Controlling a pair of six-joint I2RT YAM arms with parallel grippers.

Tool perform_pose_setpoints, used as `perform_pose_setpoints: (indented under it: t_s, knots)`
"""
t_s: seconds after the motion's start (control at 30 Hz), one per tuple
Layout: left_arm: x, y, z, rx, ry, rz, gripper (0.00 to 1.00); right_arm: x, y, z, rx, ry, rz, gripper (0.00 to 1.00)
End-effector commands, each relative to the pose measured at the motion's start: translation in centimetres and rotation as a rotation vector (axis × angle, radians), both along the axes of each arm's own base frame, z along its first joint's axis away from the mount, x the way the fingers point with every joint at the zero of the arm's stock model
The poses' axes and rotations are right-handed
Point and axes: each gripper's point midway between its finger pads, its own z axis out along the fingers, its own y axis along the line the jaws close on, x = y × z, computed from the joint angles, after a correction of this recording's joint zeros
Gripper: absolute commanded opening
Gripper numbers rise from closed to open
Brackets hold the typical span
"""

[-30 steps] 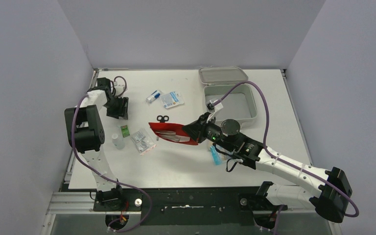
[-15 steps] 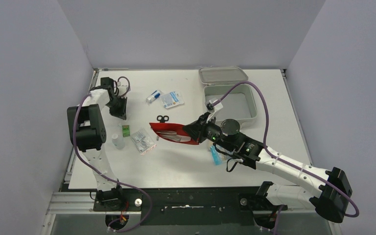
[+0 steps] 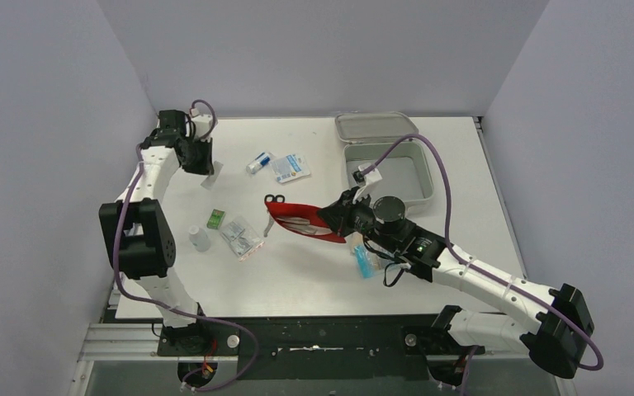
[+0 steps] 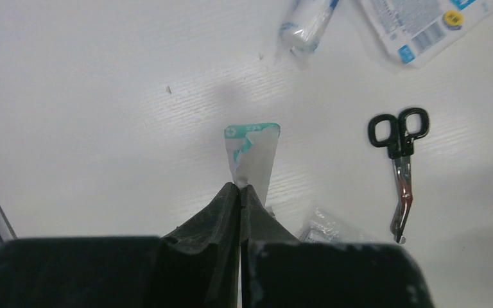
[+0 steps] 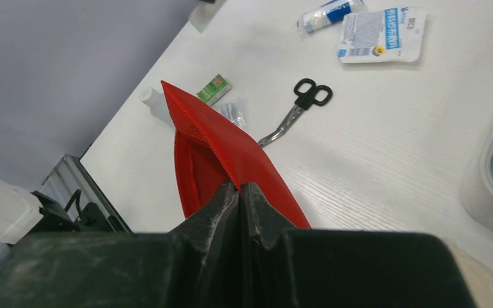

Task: Organize the medicine kit
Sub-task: Pick up the medical item at the center of the board, then place the medical item at the medicine pouch.

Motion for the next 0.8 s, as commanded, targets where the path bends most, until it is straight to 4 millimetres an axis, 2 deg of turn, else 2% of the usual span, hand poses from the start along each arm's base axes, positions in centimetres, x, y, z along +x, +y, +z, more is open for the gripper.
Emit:
perform_pose_setpoints:
  t_s: [0.0,0.13,0.3,0.47,0.63,0.77]
  knots:
    - [1.3,-2.9,7.5,-0.020,-0.249,-0.086,0.00,1.6,-1.0,2.9,0.016,-0.052,-0.044,0.00]
    - [-1.2,-8.4,10.8,-0.050,-0.371,-0.288,0.00,2.3,-1.8,2.2,0.009,-0.005,-0.023,0.00]
    - [-5.7,-13.7,14.3,-0.034,-0.522,-0.493,0.00,2.6,-2.4,0.9,0.034,0.072,0.019,0.00]
    - [-11.3,-18.7,16.1,-0.093,-0.609,-0.722,0.00,2.4,-2.2,-0.3,0.048,0.127,0.062,0.00]
    - [-16.8,-22.5,17.8,-0.157,-0.692,-0.923,0.00,1.9,-1.2,-0.8,0.081,0.179,0.116,0.00]
    - [-19.9,-24.0,17.7,-0.157,-0.703,-1.039,0.00,1.6,-0.7,-0.9,0.104,0.201,0.141,0.00]
